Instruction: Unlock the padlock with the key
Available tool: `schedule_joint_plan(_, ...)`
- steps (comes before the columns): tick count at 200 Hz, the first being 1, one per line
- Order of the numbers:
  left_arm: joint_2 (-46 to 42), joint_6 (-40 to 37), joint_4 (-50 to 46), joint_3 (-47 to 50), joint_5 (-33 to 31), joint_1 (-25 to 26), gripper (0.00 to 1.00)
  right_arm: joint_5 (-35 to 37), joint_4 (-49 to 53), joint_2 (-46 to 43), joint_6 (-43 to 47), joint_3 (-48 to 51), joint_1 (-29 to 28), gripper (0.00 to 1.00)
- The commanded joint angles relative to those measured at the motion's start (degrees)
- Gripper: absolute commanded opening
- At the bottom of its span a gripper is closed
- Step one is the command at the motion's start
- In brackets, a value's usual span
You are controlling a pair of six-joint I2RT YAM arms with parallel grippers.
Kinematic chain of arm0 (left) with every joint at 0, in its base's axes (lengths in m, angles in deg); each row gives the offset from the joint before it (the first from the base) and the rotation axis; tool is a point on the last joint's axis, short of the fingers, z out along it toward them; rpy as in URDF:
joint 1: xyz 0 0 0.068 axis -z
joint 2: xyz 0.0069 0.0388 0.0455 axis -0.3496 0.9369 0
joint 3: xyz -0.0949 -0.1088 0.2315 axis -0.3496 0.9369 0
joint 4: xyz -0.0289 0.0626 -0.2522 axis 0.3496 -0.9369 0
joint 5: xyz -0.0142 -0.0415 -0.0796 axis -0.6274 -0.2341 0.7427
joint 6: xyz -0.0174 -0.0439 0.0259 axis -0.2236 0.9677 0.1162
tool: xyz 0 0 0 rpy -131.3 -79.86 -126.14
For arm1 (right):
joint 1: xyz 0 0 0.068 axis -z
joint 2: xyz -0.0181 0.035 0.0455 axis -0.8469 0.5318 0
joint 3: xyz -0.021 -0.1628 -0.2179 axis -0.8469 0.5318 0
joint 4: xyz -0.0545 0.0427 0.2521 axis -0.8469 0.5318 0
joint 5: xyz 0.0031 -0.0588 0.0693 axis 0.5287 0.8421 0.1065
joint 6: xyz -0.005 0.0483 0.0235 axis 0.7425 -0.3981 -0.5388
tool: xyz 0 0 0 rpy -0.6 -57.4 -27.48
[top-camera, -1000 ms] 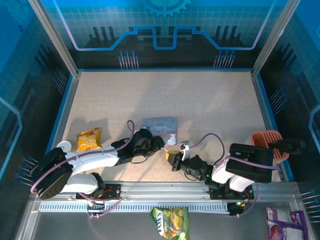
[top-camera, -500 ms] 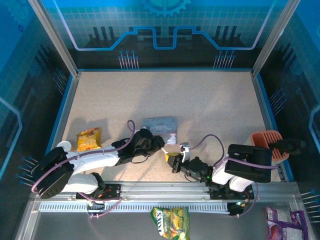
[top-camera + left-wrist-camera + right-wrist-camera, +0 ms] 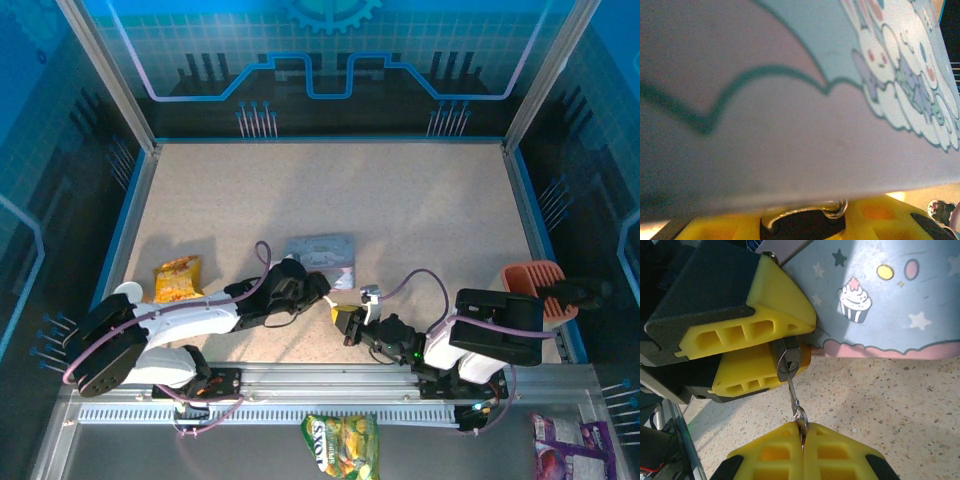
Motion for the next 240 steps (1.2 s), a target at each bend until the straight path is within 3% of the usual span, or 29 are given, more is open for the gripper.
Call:
schedule_joint_plan(1,-1.90,-0.04,2.36,0.09,-0.98,0.50,0.13,2.65,-0.28,-1.17,0.97,0.23,-0.28,0.00)
schedule_joint_plan(177,-0.37,1.58,2.51,-0.62,-1.97,3.06,0.13,3.43,1.06,-3.46,2.89,-1.01,-0.35,0.00)
schedule_joint_plan(240,1.30,2.06,2.09,-1.94,-1.71,4.19,0.12,4.06,10.05,-8.10,6.95,-4.62,-0.77,0.00)
